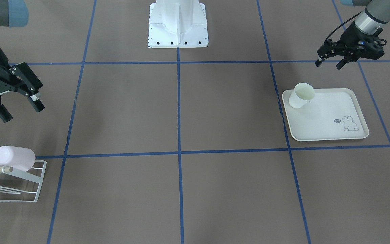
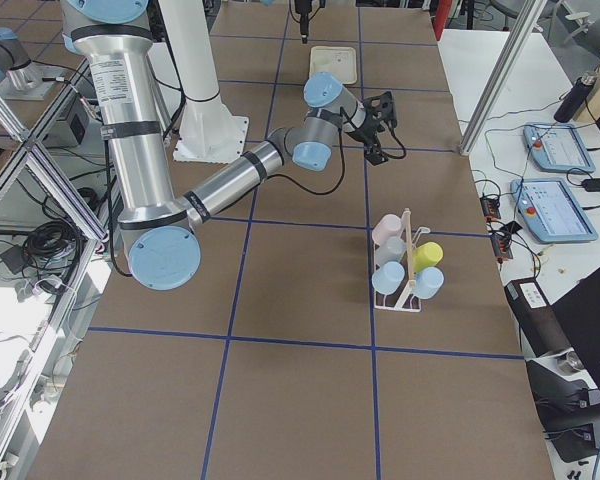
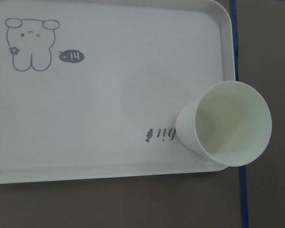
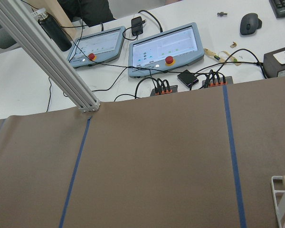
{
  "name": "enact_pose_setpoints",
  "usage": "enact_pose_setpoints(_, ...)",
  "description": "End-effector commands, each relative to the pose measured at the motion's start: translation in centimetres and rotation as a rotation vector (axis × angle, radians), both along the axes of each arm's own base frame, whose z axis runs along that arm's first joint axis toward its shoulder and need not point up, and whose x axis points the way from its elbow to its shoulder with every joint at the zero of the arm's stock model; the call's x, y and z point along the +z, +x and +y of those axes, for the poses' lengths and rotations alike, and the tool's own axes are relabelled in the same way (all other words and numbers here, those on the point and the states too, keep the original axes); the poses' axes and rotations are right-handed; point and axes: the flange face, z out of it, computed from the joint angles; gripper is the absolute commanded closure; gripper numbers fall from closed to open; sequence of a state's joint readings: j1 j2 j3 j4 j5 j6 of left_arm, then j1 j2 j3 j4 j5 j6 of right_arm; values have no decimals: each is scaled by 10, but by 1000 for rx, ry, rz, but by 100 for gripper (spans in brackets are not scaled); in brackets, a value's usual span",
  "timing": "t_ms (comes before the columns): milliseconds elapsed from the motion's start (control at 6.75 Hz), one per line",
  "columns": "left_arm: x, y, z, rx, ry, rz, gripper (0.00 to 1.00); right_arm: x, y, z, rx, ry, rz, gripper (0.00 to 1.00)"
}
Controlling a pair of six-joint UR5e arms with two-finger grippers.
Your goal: Transfer IKEA cup to right arm and place on rack
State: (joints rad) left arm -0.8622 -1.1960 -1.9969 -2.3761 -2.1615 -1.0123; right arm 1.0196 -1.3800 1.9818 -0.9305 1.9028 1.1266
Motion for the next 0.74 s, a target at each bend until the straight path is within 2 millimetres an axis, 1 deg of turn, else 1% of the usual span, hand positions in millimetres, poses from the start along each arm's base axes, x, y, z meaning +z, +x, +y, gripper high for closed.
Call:
enact_pose_setpoints(0, -16, 14, -24, 6, -23, -10, 0, -10, -3, 2, -24, -17, -44, 0)
enact_pose_setpoints(148, -34, 31, -44, 6, -47, -30, 0, -11, -3, 2, -28, -15, -47, 0)
enact_pose_setpoints(296, -38, 36, -51, 5, -53, -38, 0, -11, -3, 2, -28, -14, -48, 0)
enact_pose_setpoints(445, -32, 34, -55, -1, -54, -48, 0, -15, -5, 1, -31, -10, -52, 0)
enact_pose_setpoints(593, -23, 36, -67, -2, -44, -59, 0, -14, -5, 0, -29, -13, -51, 0)
